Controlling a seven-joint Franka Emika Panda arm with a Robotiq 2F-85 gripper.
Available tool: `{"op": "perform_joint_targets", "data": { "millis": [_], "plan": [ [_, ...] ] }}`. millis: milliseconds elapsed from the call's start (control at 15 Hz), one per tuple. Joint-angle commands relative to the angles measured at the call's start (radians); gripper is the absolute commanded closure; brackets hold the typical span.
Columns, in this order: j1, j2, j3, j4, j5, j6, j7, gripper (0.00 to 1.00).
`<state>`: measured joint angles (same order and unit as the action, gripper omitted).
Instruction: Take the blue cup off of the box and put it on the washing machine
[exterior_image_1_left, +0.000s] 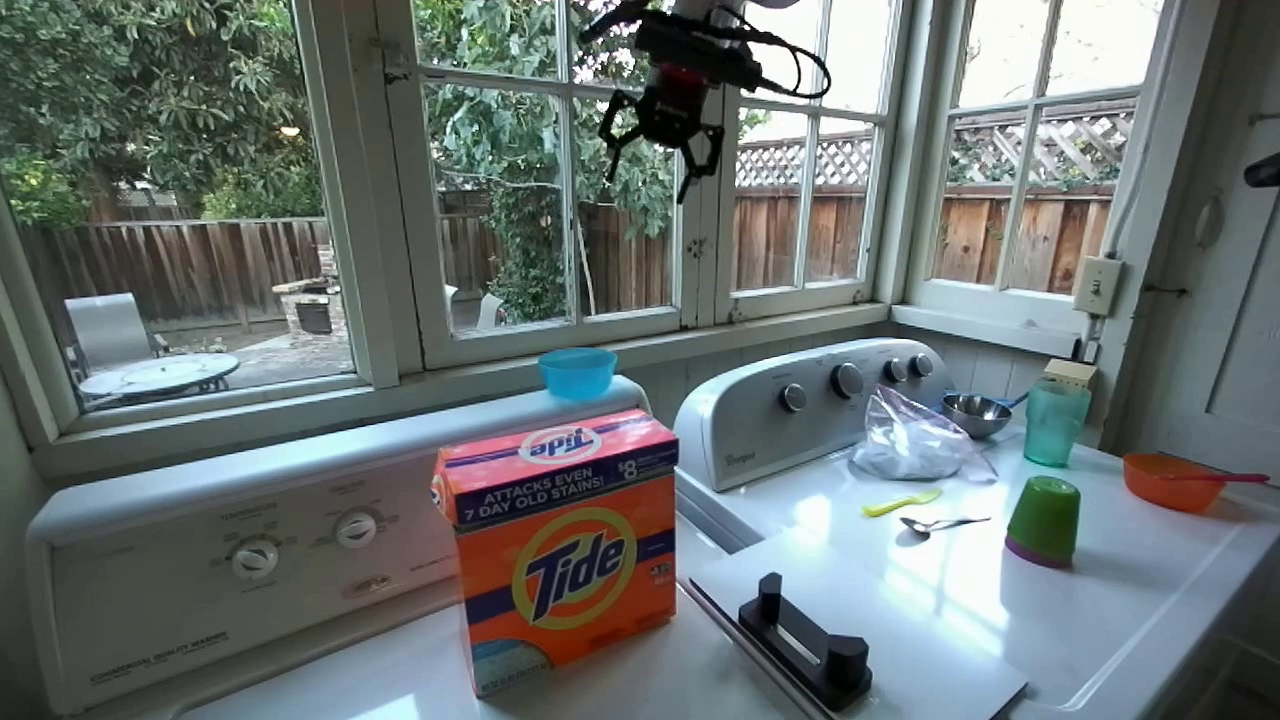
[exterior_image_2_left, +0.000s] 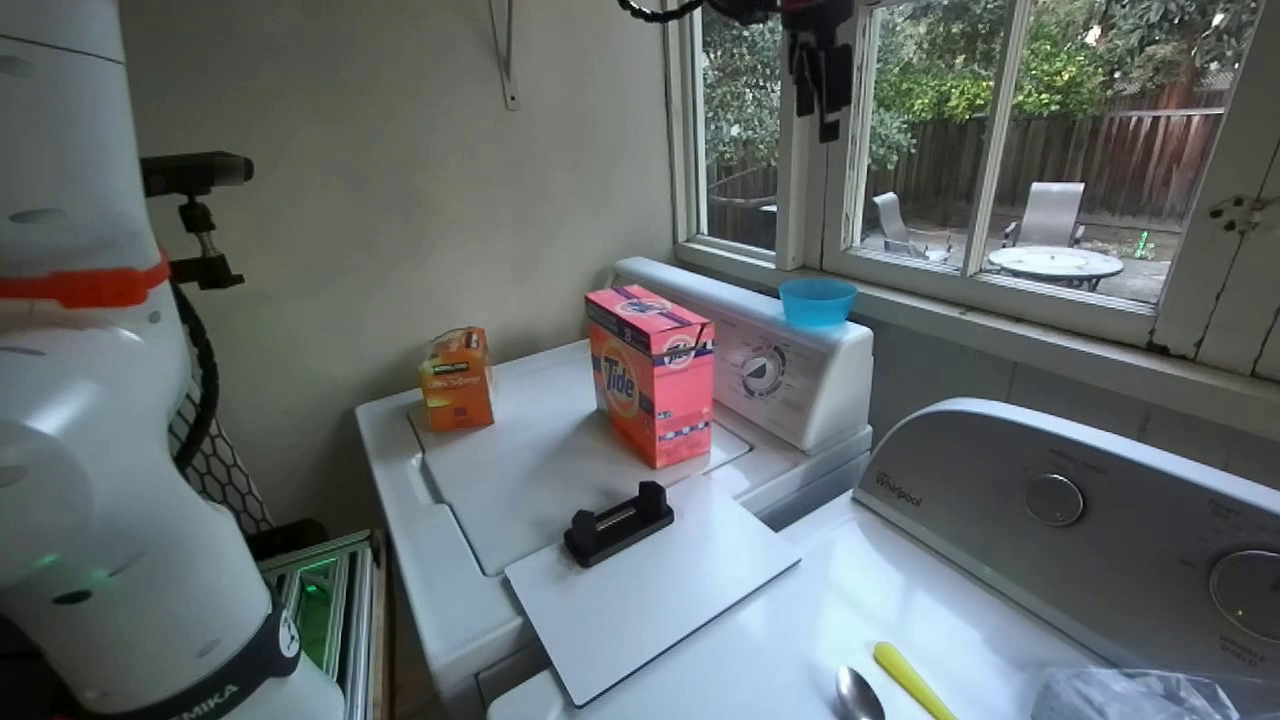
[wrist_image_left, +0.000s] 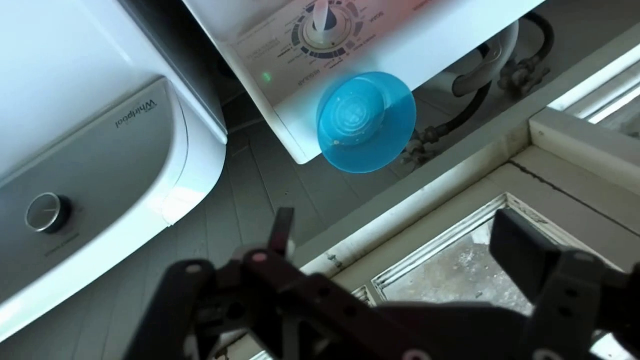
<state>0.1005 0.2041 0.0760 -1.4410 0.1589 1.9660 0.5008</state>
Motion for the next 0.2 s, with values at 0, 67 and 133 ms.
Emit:
{"op": "perform_joint_targets", "data": {
  "millis": [0,67,133],
  "plan": [
    [0.002,-0.006,-0.007,0.005,0.005,-0.013,-0.022,0.0],
    [0.001,-0.008,-0.006,0.003,0.008,-0.013,-0.034,0.0],
    [0.002,-0.008,-0.006,0.001,0.008,-0.013,-0.038,0.0]
  ]
}}
